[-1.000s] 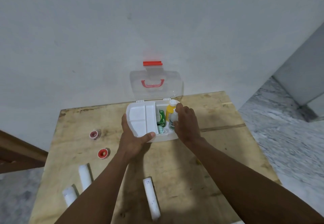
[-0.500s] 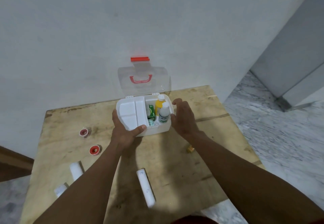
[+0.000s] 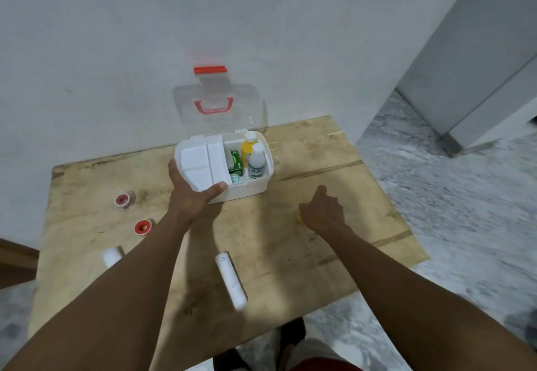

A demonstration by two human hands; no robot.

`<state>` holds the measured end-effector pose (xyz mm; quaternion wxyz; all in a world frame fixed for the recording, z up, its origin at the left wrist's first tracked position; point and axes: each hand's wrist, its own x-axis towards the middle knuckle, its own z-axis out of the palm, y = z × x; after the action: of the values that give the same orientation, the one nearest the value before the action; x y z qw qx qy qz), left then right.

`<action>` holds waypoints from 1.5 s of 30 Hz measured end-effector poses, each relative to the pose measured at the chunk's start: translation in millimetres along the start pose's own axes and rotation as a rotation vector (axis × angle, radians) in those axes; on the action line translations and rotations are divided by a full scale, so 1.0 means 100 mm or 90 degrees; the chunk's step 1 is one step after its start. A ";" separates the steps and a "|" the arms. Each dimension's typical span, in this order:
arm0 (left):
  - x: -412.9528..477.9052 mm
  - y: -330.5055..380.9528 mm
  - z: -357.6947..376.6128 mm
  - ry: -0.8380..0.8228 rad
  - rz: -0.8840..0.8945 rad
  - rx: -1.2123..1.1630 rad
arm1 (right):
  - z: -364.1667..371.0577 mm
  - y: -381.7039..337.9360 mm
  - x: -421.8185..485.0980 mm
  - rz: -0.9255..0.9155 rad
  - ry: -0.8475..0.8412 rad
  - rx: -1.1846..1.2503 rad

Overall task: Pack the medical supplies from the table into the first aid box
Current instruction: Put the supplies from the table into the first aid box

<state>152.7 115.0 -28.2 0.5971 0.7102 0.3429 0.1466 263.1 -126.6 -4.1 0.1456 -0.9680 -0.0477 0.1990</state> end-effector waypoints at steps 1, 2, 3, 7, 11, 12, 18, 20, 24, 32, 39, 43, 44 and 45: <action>-0.01 0.01 0.01 0.003 0.006 0.000 | 0.01 0.01 0.02 0.008 -0.006 0.015; -0.02 0.02 0.03 0.007 0.012 0.002 | 0.02 0.02 0.05 0.015 -0.010 0.024; -0.02 0.04 0.04 0.012 0.014 0.004 | 0.04 0.03 0.08 0.017 -0.013 0.026; -0.02 0.04 0.04 0.025 0.008 0.012 | 0.10 0.08 0.17 -0.006 -0.040 0.025; 0.00 0.03 0.04 0.031 0.003 0.023 | 0.11 0.08 0.19 -0.034 -0.057 0.038; 0.00 0.03 0.04 0.032 0.005 0.027 | 0.12 0.08 0.20 -0.037 -0.060 0.053; -0.06 0.10 0.05 0.023 0.007 0.005 | -0.10 -0.10 0.11 -0.091 0.007 0.189; -0.07 0.10 0.04 0.013 0.014 0.005 | -0.18 -0.25 0.04 -0.159 0.086 0.238; -0.09 0.10 0.01 -0.009 0.003 -0.017 | -0.30 -0.61 -0.12 -0.277 0.220 0.309; -0.05 0.09 -0.01 -0.001 0.023 0.001 | -0.12 -1.11 -0.16 -0.388 0.288 0.254; -0.02 0.06 0.02 0.031 0.071 0.000 | 0.09 -1.18 0.00 -0.376 0.235 0.194; 0.00 0.05 0.04 0.030 0.072 -0.002 | 0.11 -1.19 0.05 -0.371 0.222 0.158; 0.01 0.04 0.04 0.030 0.070 -0.002 | 0.12 -1.19 0.06 -0.370 0.217 0.155; 0.01 0.04 0.04 0.034 0.070 -0.003 | 0.13 -1.20 0.07 -0.371 0.213 0.150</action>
<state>157.3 113.1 -25.6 0.5805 0.7226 0.3184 0.1987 259.6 -7.8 17.8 0.3127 -0.9095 -0.2739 -0.0077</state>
